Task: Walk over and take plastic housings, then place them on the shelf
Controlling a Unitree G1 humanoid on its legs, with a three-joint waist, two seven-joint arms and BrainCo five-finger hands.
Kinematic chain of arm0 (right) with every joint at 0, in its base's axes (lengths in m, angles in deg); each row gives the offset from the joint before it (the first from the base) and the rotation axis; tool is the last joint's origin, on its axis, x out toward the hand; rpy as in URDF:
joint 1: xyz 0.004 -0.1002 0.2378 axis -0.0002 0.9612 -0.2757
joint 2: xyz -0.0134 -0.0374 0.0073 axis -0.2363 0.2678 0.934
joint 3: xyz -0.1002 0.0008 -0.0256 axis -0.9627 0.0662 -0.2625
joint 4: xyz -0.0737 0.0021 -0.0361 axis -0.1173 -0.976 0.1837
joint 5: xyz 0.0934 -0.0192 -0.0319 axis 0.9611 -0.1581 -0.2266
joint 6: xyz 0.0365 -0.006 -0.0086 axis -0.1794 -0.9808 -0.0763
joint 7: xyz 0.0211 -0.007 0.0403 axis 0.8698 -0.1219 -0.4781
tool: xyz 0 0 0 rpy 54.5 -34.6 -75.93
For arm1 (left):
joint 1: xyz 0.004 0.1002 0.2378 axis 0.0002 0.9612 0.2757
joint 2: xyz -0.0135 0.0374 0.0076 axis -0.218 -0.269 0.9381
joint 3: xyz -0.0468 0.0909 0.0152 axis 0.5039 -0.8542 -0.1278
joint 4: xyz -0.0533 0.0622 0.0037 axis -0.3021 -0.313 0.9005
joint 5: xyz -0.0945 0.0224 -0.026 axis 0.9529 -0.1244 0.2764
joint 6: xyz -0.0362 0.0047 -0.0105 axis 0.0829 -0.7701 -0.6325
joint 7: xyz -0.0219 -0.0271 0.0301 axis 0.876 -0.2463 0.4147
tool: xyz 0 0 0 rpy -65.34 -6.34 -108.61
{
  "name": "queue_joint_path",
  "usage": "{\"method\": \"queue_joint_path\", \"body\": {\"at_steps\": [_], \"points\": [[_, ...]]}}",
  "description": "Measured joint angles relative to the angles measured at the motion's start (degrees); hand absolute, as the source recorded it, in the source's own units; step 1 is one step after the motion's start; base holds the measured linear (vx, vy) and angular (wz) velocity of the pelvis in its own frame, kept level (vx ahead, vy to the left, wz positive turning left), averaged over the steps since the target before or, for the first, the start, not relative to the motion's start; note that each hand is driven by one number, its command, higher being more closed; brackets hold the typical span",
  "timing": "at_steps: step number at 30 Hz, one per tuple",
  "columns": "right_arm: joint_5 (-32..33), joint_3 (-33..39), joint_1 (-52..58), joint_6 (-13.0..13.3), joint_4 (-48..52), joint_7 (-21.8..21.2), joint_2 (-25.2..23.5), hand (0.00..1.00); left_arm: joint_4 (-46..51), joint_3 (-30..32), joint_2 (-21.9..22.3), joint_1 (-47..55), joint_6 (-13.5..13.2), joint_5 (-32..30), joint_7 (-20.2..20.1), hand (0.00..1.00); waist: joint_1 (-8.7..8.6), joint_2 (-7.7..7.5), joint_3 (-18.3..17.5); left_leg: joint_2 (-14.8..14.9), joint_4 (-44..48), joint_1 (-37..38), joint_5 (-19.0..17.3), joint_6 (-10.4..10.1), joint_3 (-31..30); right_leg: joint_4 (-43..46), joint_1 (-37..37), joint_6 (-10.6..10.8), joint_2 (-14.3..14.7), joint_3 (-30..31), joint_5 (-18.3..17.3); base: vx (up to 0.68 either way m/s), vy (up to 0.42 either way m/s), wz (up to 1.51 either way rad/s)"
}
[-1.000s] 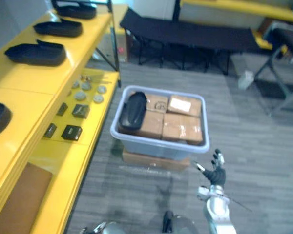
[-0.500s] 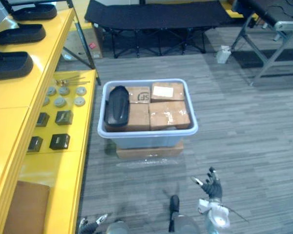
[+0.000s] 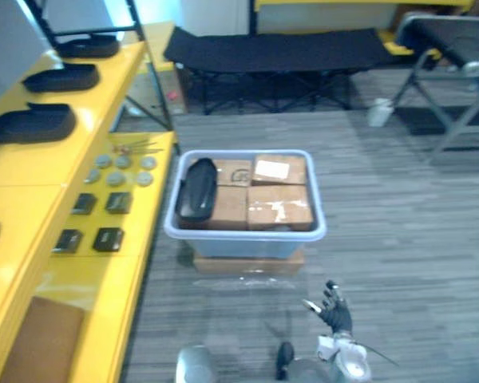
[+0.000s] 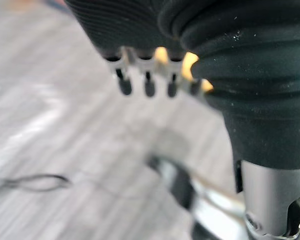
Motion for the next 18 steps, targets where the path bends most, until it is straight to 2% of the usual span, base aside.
{"method": "queue_joint_path", "body": {"at_steps": [1, 4, 5, 6, 7, 8, 9, 10, 11, 12, 13, 14, 15, 16, 17, 18], "points": [[0.0, 0.0, -0.06, 0.01, 0.03, 0.14, 0.03, 0.0, -0.01, 0.54, -0.19, -0.01, -0.14, -0.49, -0.17, 0.0, 0.42, -0.3, 0.01, -0.22, -0.02, 0.22, 0.0, 0.19, 0.35, -0.16, 0.24, 0.32, -0.2, 0.09, -0.09, 0.13, 0.162, 0.03], [0.04, -0.71, -0.43, 0.02, 0.33, 0.16, -0.66, 0.0, 0.51, 2.01, -1.34, -2.98, -2.17, -3.37, -0.29, 0.0, 1.03, -2.99, -1.34, -3.51, -1.95, 0.54, -0.95, 1.7, 1.52, -0.75, 0.49, 2.33, -3.0, 0.56, -0.12, 0.16, 0.132, 0.01], [0.11, -0.88, -0.37, 0.02, 0.47, 0.23, -0.62, 0.0, 0.67, 2.04, -2.9, -3.52, -2.64, -4.85, -0.6, 0.0, 1.0, -4.12, -2.09, -5.0, -2.52, 0.66, -1.54, 2.6, 1.71, 2.06, -0.83, 3.17, -4.73, 0.89, -2.03, 0.2, 0.168, 0.09], [0.15, -0.86, 0.07, 0.03, 0.9, 0.45, -0.68, 0.0, 1.13, 1.57, -4.34, -4.42, -3.77, -5.11, -0.75, 0.0, 0.58, -5.19, -2.6, -6.59, -3.9, 1.76, -1.78, 2.94, 1.68, 8.99, -3.39, 3.05, -6.84, 0.88, -4.45, 0.26, 0.18, 0.13], [0.24, -0.88, 0.05, 0.04, 1.15, 0.66, -0.68, 0.0, 1.38, 1.45, -4.81, -5.21, -4.37, -5.13, -0.71, 0.0, 0.56, -5.53, -2.42, -7.21, -4.64, 2.74, -1.88, 3.13, 1.62, 14.15, -5.32, 3.1, -8.09, 0.99, -5.32, 0.26, 0.163, 0.18], [0.55, -1.01, -0.11, 0.08, 1.56, 1.14, -0.66, 0.0, 3.53, 1.29, -5.93, -6.24, -5.1, -4.37, -0.59, 0.0, 0.19, -5.6, -2.23, -7.43, -5.53, 4.56, -2.19, 3.92, 1.39, 25.53, -9.92, 2.95, -9.91, 1.4, -5.26, 0.18, 0.095, 0.13], [0.69, -1.34, -0.2, 0.17, 1.68, 1.33, -0.82, 0.0, 5.29, 1.11, -6.57, -6.4, -5.54, -4.01, -0.47, 0.0, 0.01, -5.61, -2.2, -7.42, -5.83, 5.52, -2.14, 4.46, 0.97, 29.67, -11.75, 2.22, -10.49, 1.56, -5.83, 0.17, 0.069, 0.36], [1.1, -1.69, -0.22, 0.85, 1.99, 1.41, -1.44, 0.0, 8.53, -0.03, -8.14, -7.02, -6.52, -3.26, -0.03, 0.0, -0.9, -5.4, -2.05, -7.14, -5.75, 6.93, -2.1, 4.42, -0.39, 32.5, -12.59, 0.69, -10.52, 1.35, -7.79, 0.26, -0.044, 0.54], [1.18, -1.56, -0.43, 2.36, 2.37, 1.57, -1.79, 0.0, 10.56, -0.88, -9.16, -8.89, -7.02, -1.52, 0.37, 0.0, -1.07, -5.66, -2.07, -6.51, -5.66, 8.03, -2.22, 4.32, -1.61, 30.44, -12.72, -0.04, -9.41, 1.4, -9.05, 0.3, -0.077, 0.59], [1.11, -1.51, -0.7, 3.07, 2.74, 1.69, -1.78, 0.0, 11.17, -0.88, -9.27, -10.08, -7.21, -1.14, 0.51, 0.0, -1.04, -5.61, -2.06, -5.93, -5.59, 8.26, -2.26, 4.24, -2.19, 28.26, -12.97, -0.26, -8.36, 1.52, -9.19, 0.32, -0.156, 0.58], [0.19, -1.34, -1.29, 4.32, 4.19, 2.78, -1.77, 0.0, 12.43, -0.93, -9.25, -12.19, -7.56, 0.44, 0.51, 0.0, -1.26, -5.31, -1.89, -4.76, -5.25, 8.11, -2.32, 4.09, -4.0, 23.37, -13.62, -0.17, -5.87, 2.66, -9.06, 0.24, -0.173, 0.63], [-0.75, -1.07, -1.59, 5.49, 6.69, 3.61, -1.72, 0.0, 12.56, -1.23, -9.21, -13.8, -7.85, 0.71, 0.28, 0.0, -1.48, -5.1, -1.71, -3.73, -3.99, 7.3, -2.99, 2.97, -5.49, 18.61, -14.32, 0.61, -3.92, 4.97, -8.08, 0.29, -0.228, 0.69], [-1.56, -0.84, -1.53, 6.22, 8.81, 4.07, -1.78, 0.0, 12.54, -1.38, -9.26, -14.12, -7.96, 0.66, 0.08, 0.0, -1.54, -5.54, -1.64, -3.66, -3.13, 7.14, -3.79, 1.76, -6.63, 15.08, -14.3, 0.99, -3.25, 6.45, -5.63, 0.24, -0.218, 0.57], [-2.0, -0.79, -1.47, 6.76, 10.08, 4.22, -1.81, 0.0, 12.57, -1.37, -9.66, -14.09, -8.02, 0.56, 0.06, 0.0, -1.61, -6.44, -1.55, -4.14, -2.6, 7.27, -4.28, 1.14, -7.21, 13.42, -14.14, 1.39, -3.42, 7.39, -1.47, 0.29, -0.323, 0.55], [-2.36, -0.31, -2.07, 7.82, 11.76, 4.46, -0.97, 0.0, 11.93, -1.34, -9.16, -14.33, -7.81, 0.52, 0.2, 0.0, -1.51, -7.34, -1.09, -4.14, -1.25, 7.55, -6.18, -0.63, -8.44, 13.13, -13.39, 1.81, -3.51, 7.26, 0.64, 0.23, -0.271, 0.33], [-2.33, 0.01, -3.37, 7.96, 11.86, 4.87, -0.44, 0.0, 11.96, -1.51, -8.4, -14.17, -7.63, 0.51, 0.16, 0.0, -1.1, -6.22, -0.6, -2.91, -0.81, 7.35, -6.21, -0.73, -8.37, 12.71, -13.19, 1.26, -2.37, 7.0, 1.02, 0.2, -0.262, 0.19]]}}
